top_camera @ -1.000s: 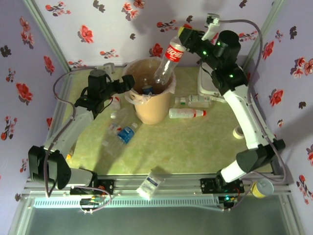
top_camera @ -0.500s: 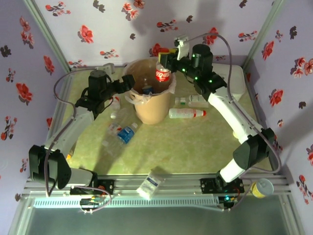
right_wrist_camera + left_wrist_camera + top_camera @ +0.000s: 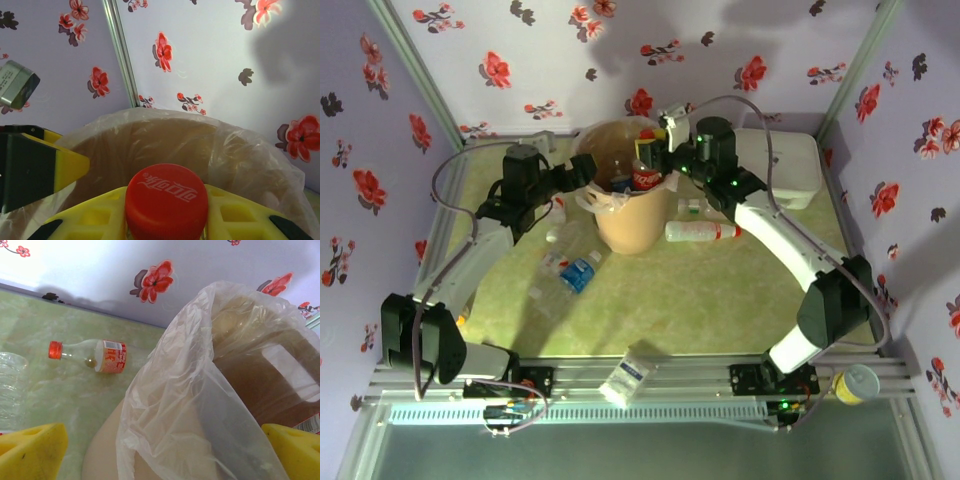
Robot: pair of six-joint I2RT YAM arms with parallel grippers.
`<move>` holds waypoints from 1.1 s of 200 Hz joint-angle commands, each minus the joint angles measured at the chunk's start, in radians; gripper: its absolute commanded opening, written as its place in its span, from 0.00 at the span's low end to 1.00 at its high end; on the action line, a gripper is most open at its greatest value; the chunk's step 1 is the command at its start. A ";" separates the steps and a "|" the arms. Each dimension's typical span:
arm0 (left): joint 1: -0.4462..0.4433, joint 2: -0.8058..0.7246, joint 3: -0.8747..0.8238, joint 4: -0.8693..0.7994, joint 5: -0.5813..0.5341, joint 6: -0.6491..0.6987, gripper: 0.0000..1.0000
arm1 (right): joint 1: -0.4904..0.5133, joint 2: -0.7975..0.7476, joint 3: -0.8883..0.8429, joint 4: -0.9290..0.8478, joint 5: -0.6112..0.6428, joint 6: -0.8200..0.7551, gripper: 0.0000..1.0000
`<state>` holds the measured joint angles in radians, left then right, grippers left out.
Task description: Put the plastic bottles in the bin
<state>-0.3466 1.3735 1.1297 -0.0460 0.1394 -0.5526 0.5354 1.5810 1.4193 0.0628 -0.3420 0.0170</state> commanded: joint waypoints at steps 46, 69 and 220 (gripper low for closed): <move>-0.001 -0.001 -0.003 0.015 0.012 -0.014 0.98 | 0.007 -0.022 -0.064 0.021 -0.029 -0.042 0.00; 0.001 0.001 -0.004 0.017 0.012 -0.015 0.98 | 0.008 -0.033 -0.056 0.006 -0.028 -0.039 0.35; -0.001 -0.001 -0.002 0.012 0.014 0.000 0.98 | -0.043 -0.206 0.085 -0.267 0.349 0.264 0.67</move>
<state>-0.3466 1.3735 1.1297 -0.0456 0.1421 -0.5522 0.5278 1.4490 1.4914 -0.1200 -0.1474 0.1360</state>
